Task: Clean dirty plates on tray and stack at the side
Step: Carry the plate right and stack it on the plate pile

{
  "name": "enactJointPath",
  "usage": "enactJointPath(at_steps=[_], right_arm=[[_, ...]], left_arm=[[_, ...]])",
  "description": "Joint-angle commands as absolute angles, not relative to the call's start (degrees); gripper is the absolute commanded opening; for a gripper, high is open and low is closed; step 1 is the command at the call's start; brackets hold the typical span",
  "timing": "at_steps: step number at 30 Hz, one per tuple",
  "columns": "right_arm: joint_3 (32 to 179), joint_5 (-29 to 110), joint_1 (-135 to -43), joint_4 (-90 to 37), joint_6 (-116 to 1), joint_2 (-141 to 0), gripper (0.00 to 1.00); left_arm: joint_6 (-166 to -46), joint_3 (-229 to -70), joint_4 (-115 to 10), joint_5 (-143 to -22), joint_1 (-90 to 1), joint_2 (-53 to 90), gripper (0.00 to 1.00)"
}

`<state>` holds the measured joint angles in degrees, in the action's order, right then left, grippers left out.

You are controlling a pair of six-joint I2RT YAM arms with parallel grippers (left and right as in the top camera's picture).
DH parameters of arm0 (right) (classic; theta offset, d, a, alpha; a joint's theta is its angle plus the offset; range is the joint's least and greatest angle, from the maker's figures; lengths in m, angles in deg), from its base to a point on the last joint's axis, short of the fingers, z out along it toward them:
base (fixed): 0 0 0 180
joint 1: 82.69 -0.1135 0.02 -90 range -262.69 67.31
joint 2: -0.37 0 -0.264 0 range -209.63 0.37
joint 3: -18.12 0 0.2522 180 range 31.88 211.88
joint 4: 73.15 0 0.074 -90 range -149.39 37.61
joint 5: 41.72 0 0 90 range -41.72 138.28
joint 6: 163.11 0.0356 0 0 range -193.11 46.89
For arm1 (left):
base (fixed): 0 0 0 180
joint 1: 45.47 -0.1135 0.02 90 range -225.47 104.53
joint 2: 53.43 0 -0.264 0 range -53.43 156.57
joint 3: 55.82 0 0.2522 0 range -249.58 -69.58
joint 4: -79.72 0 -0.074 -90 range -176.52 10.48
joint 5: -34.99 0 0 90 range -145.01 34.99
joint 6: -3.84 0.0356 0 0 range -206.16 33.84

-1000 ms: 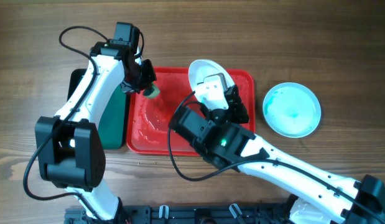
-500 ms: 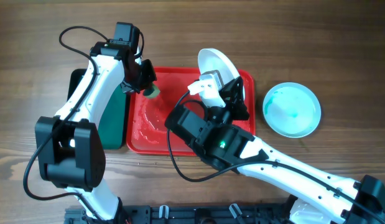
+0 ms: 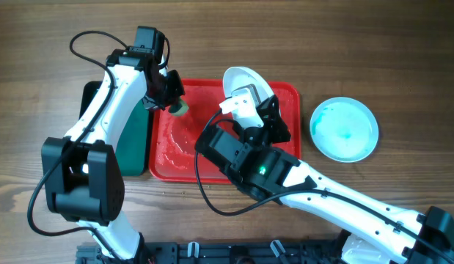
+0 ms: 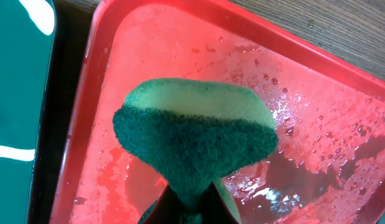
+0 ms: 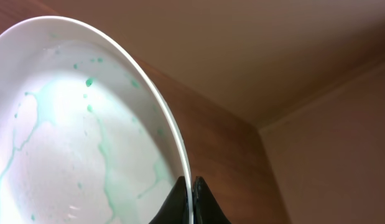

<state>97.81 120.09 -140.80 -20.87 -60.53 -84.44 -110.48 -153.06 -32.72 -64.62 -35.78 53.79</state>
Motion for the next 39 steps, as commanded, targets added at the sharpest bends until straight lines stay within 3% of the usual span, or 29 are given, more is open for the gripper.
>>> enactJointPath(at_steps=[1,8,12,17,23,33,39], right_arm=[[98.3,118.5,-141.0,-20.7,-56.6,-82.9,0.04],[98.3,107.6,-140.3,-14.5,-47.0,-82.9,0.04],[98.3,94.3,-135.9,-10.5,-39.9,-82.6,0.04],[98.3,71.4,-123.0,-9.7,-38.9,-80.6,0.04],[97.7,46.9,-98.8,-9.5,-47.9,-79.5,0.04],[90.8,41.6,-68.7,-9.4,-50.5,-79.5,0.04],[86.6,41.8,-59.7,-12.3,-50.4,-79.5,0.04]], left_arm=[[-111.0,-153.1,-32.9,-63.9,-35.6,52.5,0.04],[-111.1,-153.1,-32.9,-63.9,-35.6,52.5,0.04],[-111.0,-153.1,-32.8,-63.9,-35.6,52.5,0.04],[-111.0,-153.1,-32.8,-63.9,-35.6,52.5,0.04],[-111.0,-153.1,-32.8,-63.9,-35.6,52.5,0.04],[-111.0,-153.1,-32.8,-63.9,-35.6,52.5,0.04],[-111.0,-153.1,-32.9,-63.9,-35.6,52.5,0.04]])
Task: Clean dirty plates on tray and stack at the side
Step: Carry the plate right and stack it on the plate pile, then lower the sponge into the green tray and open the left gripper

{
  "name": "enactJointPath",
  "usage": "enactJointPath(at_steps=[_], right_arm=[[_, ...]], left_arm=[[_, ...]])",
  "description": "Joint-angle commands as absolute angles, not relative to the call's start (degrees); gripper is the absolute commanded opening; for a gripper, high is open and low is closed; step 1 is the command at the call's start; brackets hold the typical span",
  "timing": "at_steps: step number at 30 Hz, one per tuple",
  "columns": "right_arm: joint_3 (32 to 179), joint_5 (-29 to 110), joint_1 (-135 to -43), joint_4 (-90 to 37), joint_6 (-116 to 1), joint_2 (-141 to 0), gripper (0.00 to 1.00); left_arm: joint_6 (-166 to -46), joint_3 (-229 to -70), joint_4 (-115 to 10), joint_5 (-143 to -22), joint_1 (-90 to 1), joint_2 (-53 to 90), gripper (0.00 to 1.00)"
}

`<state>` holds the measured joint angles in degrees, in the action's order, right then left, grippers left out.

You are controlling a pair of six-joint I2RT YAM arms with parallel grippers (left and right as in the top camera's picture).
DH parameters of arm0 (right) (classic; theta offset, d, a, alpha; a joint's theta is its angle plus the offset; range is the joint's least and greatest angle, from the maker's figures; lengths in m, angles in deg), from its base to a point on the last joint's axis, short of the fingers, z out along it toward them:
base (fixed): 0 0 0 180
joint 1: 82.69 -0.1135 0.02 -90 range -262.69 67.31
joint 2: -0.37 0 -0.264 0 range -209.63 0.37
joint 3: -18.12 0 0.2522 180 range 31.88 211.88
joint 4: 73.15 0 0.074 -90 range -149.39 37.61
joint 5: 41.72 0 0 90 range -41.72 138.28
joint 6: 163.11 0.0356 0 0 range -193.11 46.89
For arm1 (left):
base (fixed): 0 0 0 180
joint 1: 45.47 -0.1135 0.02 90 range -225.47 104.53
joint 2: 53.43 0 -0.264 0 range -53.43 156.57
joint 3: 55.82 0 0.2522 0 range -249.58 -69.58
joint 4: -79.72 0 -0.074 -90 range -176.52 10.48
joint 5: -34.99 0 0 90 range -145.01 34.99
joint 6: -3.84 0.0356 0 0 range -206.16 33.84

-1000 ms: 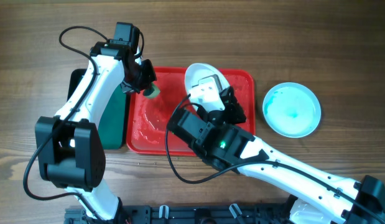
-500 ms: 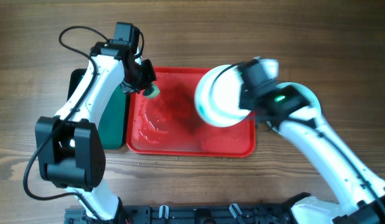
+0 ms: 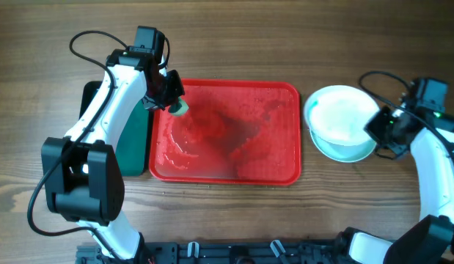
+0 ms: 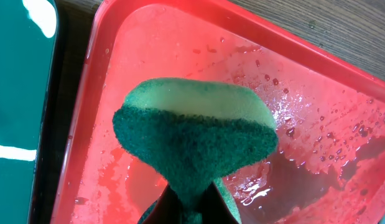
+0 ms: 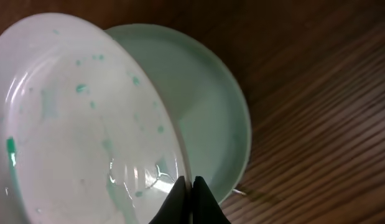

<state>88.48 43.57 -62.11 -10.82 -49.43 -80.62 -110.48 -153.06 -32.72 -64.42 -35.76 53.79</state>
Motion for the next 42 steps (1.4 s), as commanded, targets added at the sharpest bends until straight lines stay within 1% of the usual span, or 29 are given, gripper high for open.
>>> enactJointPath(at_steps=[1,5,10,11,13,14,15,17,20,22,25,28,32,37,42], right_arm=[[85.9,42.2,-59.1,-12.6,-50.4,-79.6,0.04],[83.5,45.4,-58.9,-13.4,-50.4,-80.0,0.04],[81.7,46.0,-58.9,-13.7,-50.5,-80.0,0.05],[81.7,46.3,-58.9,-13.7,-50.6,-80.0,0.08],[81.7,46.7,-58.9,-13.7,-50.6,-80.0,0.29],[81.7,47.0,-58.9,-13.7,-50.5,-80.0,0.42],[81.7,47.0,-58.9,-13.8,-50.5,-80.0,0.59],[82.1,46.9,-58.9,-13.8,-49.9,-80.0,0.69],[84.8,44.5,-58.9,-12.1,-49.9,-79.9,0.70],[87.9,38.5,-59.2,-11.5,-53.7,-79.2,0.70],[92.4,34.1,-61.7,-10.6,-57.5,-78.6,0.75],[95.9,33.2,-67.4,-9.6,-61.0,-78.5,0.78],[96.4,33.4,-76.0,-11.2,-61.3,-78.6,0.80],[96.4,33.4,-84.7,-14.2,-61.1,-79.0,0.83],[96.4,35.0,-89.5,-15.4,-61.1,-79.0,0.84]], left_arm=[[-111.0,-153.1,-32.9,-63.9,-35.6,52.5,0.04],[-111.0,-153.1,-32.9,-63.9,-35.6,52.5,0.04],[-111.0,-153.1,-32.9,-63.9,-35.6,52.5,0.04],[-111.0,-153.1,-32.9,-63.9,-35.6,52.5,0.04],[-111.0,-153.2,-32.9,-63.9,-35.6,52.5,0.04],[-111.0,-153.2,-32.9,-63.9,-35.6,52.5,0.04],[-111.0,-153.2,-33.0,-63.9,-35.6,52.5,0.04],[-111.0,-153.7,-32.8,-63.4,-35.6,52.5,0.04],[-110.4,-156.1,-30.3,-61.7,-35.6,52.0,0.04],[-110.3,-158.3,-27.2,-58.2,-35.6,51.4,0.04],[-110.3,-161.3,-21.6,-50.2,-35.9,49.9,0.04],[-104.2,-161.6,-18.3,-45.7,-36.5,48.4,0.04],[-99.2,-161.0,-14.7,-38.9,-38.3,48.5,0.04],[-97.1,-157.1,-19.0,-37.4,-43.2,48.7,0.04],[-93.8,-149.4,-26.0,-37.6,-47.7,48.7,0.04]])
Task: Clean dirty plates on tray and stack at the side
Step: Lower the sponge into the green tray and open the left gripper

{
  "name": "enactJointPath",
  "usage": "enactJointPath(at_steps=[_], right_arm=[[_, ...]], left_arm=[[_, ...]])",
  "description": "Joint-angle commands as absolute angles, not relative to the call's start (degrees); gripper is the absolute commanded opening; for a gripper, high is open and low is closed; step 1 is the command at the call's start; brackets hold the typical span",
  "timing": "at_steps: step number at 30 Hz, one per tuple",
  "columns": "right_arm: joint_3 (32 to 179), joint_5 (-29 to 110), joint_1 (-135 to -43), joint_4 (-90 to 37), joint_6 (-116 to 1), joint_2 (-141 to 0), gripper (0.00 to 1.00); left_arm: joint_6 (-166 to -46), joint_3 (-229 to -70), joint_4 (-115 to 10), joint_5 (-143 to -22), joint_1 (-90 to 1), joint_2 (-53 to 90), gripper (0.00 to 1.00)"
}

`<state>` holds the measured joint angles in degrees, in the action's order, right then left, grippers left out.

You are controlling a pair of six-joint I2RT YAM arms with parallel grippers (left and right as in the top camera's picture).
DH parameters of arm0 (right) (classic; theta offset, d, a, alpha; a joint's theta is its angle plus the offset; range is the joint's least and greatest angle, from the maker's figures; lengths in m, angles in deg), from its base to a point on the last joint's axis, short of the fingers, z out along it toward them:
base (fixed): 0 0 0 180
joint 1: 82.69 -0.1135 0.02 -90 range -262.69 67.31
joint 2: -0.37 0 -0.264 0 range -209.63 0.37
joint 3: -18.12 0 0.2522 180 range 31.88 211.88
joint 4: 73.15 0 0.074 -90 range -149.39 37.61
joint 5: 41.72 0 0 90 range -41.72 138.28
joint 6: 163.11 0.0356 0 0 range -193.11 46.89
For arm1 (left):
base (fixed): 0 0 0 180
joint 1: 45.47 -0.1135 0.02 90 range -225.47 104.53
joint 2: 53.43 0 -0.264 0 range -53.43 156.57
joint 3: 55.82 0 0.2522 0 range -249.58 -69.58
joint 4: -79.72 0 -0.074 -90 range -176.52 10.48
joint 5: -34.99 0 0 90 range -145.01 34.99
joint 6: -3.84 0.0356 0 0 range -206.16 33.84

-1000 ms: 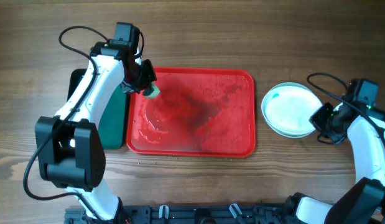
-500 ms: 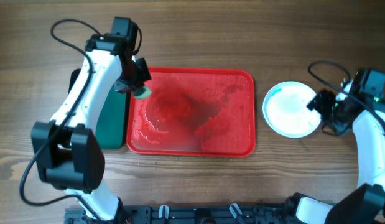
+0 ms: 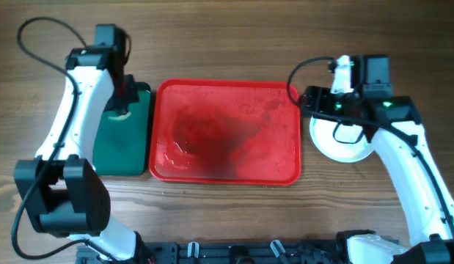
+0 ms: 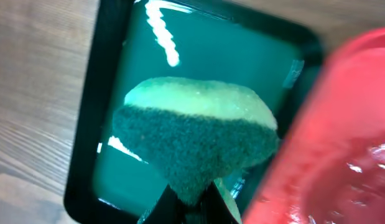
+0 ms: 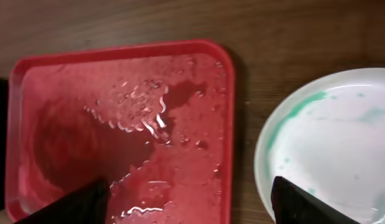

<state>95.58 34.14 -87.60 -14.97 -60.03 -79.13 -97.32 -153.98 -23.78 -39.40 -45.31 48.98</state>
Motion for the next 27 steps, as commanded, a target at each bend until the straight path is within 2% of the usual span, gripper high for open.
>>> enactJointPath(at_steps=[1,6,8,10,12,13,15,16,22,27], right_arm=[[96.4,35.5,-89.9,-15.3,-61.1,-79.0,0.84],[96.4,35.6,-90.0,-14.5,-61.1,-79.0,0.84],[96.4,36.1,-90.0,-13.5,-61.1,-79.0,0.85],[96.4,36.7,-90.0,-12.9,-61.1,-79.0,0.85],[96.4,36.6,-90.0,-12.6,-61.1,-79.0,0.85],[96.4,36.7,-90.0,-12.7,-61.2,-79.0,0.85],[96.4,36.9,-90.0,-13.3,-62.9,-79.0,0.86],[96.4,37.4,-90.0,-13.7,-63.4,-79.0,0.87],[98.1,38.4,-90.0,-15.1,-64.6,-78.9,0.92],[102.6,38.4,-90.0,-12.9,-64.6,-77.6,0.97]], left_arm=[[-93.8,-147.8,-27.6,-37.6,-48.3,48.7,0.04],[-93.8,-140.7,-35.9,-37.6,-48.9,48.8,0.04],[-93.8,-139.2,-37.6,-37.6,-48.9,48.8,0.08],[-93.8,-138.8,-38.1,-37.6,-48.9,48.8,0.17],[-93.8,-138.8,-38.4,-37.6,-48.9,48.9,0.34],[-93.8,-138.8,-38.7,-37.5,-49.1,48.9,0.49],[-93.9,-139.0,-38.2,-37.5,-49.1,48.8,0.95],[-93.9,-139.3,-37.7,-37.5,-49.1,48.6,1.00],[-95.6,-147.4,-28.7,-37.6,-48.4,43.5,1.00],[-99.1,-151.1,-26.7,-37.6,-45.8,35.3,1.00]])
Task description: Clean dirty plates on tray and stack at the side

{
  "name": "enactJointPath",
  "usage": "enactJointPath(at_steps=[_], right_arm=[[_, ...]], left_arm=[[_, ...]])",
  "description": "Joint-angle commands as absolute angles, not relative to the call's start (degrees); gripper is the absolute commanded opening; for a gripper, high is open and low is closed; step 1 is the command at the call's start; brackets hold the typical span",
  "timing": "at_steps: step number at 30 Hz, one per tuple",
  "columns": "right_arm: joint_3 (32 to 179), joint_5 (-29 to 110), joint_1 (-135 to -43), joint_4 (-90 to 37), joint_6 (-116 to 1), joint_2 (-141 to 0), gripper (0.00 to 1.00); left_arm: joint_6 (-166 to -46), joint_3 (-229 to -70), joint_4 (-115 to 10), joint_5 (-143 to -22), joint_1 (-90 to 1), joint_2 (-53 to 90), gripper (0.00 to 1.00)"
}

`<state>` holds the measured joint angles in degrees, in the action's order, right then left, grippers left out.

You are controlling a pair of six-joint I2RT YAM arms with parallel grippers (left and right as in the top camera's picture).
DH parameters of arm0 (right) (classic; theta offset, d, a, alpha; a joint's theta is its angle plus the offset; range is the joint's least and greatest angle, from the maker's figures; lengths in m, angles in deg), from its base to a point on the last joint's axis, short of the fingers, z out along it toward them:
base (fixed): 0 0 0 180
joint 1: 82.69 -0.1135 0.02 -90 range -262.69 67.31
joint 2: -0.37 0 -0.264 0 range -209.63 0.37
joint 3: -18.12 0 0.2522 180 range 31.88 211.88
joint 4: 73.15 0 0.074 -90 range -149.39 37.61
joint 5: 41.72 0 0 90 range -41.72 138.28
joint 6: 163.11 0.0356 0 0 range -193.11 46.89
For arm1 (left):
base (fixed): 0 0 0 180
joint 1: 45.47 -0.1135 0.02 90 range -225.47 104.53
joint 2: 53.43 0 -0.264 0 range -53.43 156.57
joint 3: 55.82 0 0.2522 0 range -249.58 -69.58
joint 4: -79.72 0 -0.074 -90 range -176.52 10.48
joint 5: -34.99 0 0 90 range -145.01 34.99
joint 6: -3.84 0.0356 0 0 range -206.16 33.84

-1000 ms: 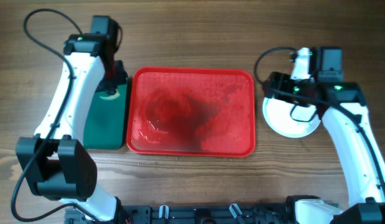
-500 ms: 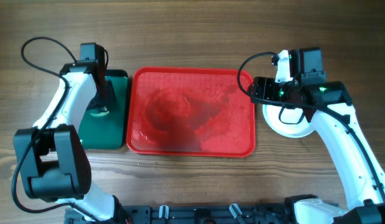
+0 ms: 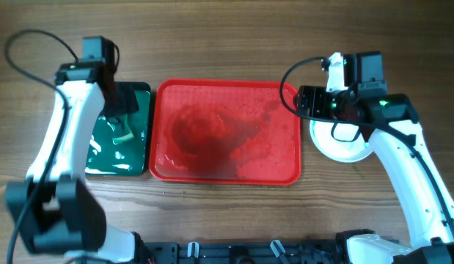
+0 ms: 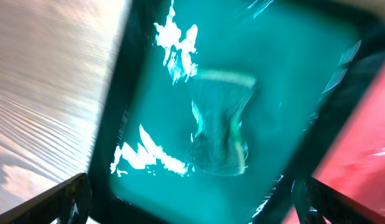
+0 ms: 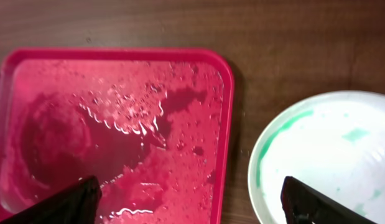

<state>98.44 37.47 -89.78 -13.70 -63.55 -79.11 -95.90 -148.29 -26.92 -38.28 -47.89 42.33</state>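
The red tray [image 3: 227, 83] lies wet in the middle with no plates on it; its right rim [image 5: 228, 124] shows in the right wrist view. To its right a white plate [image 3: 353, 151] with green smears [image 5: 329, 155] tops the stack. My right gripper [image 3: 316, 103] [image 5: 192, 202] hangs open over the tray's right edge, holding nothing. The green sponge [image 4: 220, 121] [image 3: 124, 136] lies in the teal liquid of the black basin [image 3: 116, 173]. My left gripper [image 3: 113, 99] [image 4: 192, 205] is open above it.
Bare wooden tabletop [image 3: 227, 37] surrounds the tray, basin and plate stack. The basin sits flush against the tray's left side. A black rail [image 3: 227, 253] runs along the near table edge.
My left gripper was shut on the sponge above the basin; now it is open and the sponge lies in the teal liquid. The right gripper has barely shifted.
My right gripper held the white plate tilted over the tray while the left held the sponge at the tray's left corner. Then the plate was over the pale green plate at the right. Later it lay there, released. The sponge went over the basin and now lies in it.
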Motion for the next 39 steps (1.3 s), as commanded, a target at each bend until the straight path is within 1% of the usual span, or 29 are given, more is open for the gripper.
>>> enactJointPath(at_steps=[1,5,11,21,24,27,32,35,39], right_arm=[[103.6,38.4,-90.0,-12.4,-64.9,-77.2,1.00],[108.3,39.8,-90.0,-8.5,-65.6,-74.7,0.99],[111.1,46.4,-90.0,-5.9,-65.6,-66.8,0.99],[111.1,45.7,-90.0,-5.7,-65.4,-54.0,1.00],[111.1,41.9,-90.0,-5.6,-65.4,-52.9,1.00],[111.1,41.8,-90.0,-4.9,-65.5,-53.2,1.00],[111.1,45.4,-90.0,-5.4,-65.6,-53.7,1.00],[111.1,47.1,-90.0,-8.1,-65.8,-52.8,1.00],[111.0,47.5,-90.0,-10.9,-69.5,-50.6,1.00]], left_arm=[[-99.0,-151.1,-26.7,-37.6,-45.3,33.7,1.00],[-99.0,-151.1,-26.7,-37.6,-43.4,29.5,1.00],[-99.0,-151.1,-26.7,-37.6,-43.1,29.0,1.00],[-99.0,-151.1,-26.7,-37.6,-43.1,29.0,1.00],[-99.0,-151.1,-26.7,-37.6,-43.1,29.0,1.00],[-99.0,-151.1,-26.7,-37.6,-43.1,29.0,1.00],[-99.0,-151.1,-26.7,-37.6,-43.1,29.0,1.00],[-99.0,-151.1,-26.7,-37.6,-43.1,29.0,1.00],[-99.0,-151.1,-26.7,-37.6,-43.1,29.0,1.00]])
